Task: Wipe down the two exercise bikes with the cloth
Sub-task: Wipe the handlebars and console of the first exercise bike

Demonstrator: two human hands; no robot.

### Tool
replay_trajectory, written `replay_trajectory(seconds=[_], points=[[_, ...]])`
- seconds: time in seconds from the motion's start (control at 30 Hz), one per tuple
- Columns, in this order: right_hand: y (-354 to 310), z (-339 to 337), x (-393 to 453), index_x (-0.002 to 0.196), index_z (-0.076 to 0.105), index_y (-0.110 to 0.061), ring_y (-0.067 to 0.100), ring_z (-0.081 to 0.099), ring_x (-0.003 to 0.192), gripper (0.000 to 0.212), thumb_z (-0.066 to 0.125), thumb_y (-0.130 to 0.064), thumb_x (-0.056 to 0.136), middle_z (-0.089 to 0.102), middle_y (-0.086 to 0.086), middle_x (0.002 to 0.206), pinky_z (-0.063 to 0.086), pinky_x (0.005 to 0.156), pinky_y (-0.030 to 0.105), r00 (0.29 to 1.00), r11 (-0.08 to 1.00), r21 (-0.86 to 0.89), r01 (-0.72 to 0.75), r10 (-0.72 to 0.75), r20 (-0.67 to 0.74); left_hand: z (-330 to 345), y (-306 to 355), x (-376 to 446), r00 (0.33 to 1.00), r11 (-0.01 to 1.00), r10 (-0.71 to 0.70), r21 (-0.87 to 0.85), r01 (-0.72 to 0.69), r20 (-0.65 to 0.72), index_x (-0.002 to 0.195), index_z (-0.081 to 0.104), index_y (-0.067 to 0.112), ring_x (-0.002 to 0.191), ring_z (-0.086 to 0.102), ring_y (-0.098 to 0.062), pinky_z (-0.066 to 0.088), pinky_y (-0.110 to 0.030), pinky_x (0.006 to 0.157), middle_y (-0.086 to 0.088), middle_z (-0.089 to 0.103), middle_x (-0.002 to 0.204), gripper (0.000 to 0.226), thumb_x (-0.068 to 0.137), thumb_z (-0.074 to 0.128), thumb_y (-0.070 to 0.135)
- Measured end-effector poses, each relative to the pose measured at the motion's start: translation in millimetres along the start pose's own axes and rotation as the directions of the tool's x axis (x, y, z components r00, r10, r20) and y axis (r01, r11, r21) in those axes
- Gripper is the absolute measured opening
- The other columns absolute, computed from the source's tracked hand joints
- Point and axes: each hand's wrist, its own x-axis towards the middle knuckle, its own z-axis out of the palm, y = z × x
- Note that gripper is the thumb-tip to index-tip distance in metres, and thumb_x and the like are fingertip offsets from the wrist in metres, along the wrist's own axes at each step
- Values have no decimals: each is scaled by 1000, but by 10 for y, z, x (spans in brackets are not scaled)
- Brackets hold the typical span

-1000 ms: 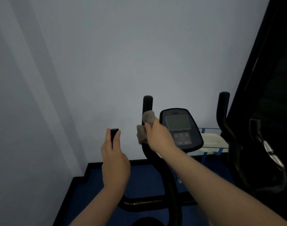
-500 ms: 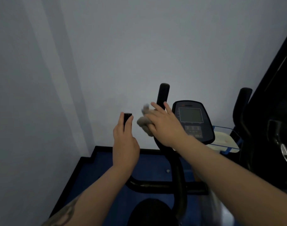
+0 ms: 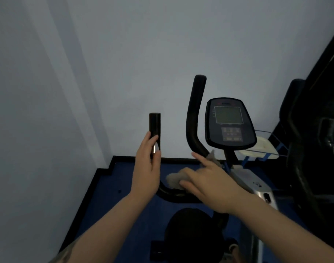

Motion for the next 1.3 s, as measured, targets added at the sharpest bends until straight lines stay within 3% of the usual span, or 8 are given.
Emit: replay_trajectory(seconds=[0.17,0.27,0.33,0.43,0.7,0.83,1.07,1.3], points=[[-432,-86,234,134,50,-27,16,60,99,50,20,-50,102,65,-5,101,39,95,34,963,823,517,-235,124,239,-105,-49,22,980,987,-55,-139,82,191,148,25,32,139,9,18,12,-1,108,19,7,159,44,105,33,26],[-399,-172,10,134,54,-25,10,55,118,62,19,-59,96,63,-2,127,36,107,36,945,695,652,-302,128,301,-219,-107,49,953,988,-19,-139,64,302,152,19,31,139,3,18,9,2,106,23,0,159,50,104,33,31],[-346,-194,-135,142,47,-31,6,47,129,47,33,-48,101,54,-9,141,31,112,31,940,764,560,-321,183,289,-280,-115,49,938,986,-12,-154,69,346,153,17,32,139,2,20,9,4,103,23,-2,159,51,104,34,30],[-559,-127,47,148,34,-24,21,55,116,55,40,-49,100,61,2,127,41,94,34,904,866,293,-404,328,275,-282,-47,29,935,975,-23,-198,99,355,149,16,37,137,2,21,9,5,102,23,-3,158,49,105,34,26],[-484,-204,-29,136,51,-34,20,55,114,47,60,-41,91,63,0,121,43,95,35,851,828,241,-506,434,296,-407,-49,-112,939,993,43,-117,-3,341,150,28,29,142,8,11,12,-18,116,20,6,159,46,105,38,21],[-736,-88,197,130,59,-28,21,61,106,35,57,-33,95,68,2,114,46,85,33,865,771,400,-496,476,156,-334,-95,-253,923,968,229,24,-249,310,140,49,18,150,4,-10,14,-31,120,5,19,159,41,102,40,3],[-632,-93,-31,115,65,-27,15,62,94,23,51,-34,98,70,-3,98,49,81,35,841,748,408,-523,532,103,-418,-150,-185,903,958,250,45,-283,350,128,61,23,148,12,-8,30,-45,115,13,43,148,34,100,47,8],[-622,-359,204,97,68,-30,0,66,80,8,65,-25,92,70,-12,85,51,65,15,654,245,967,-72,744,-140,-682,211,141,953,991,51,-134,-11,297,114,66,32,113,58,-3,49,-28,94,16,67,114,27,99,53,13]])
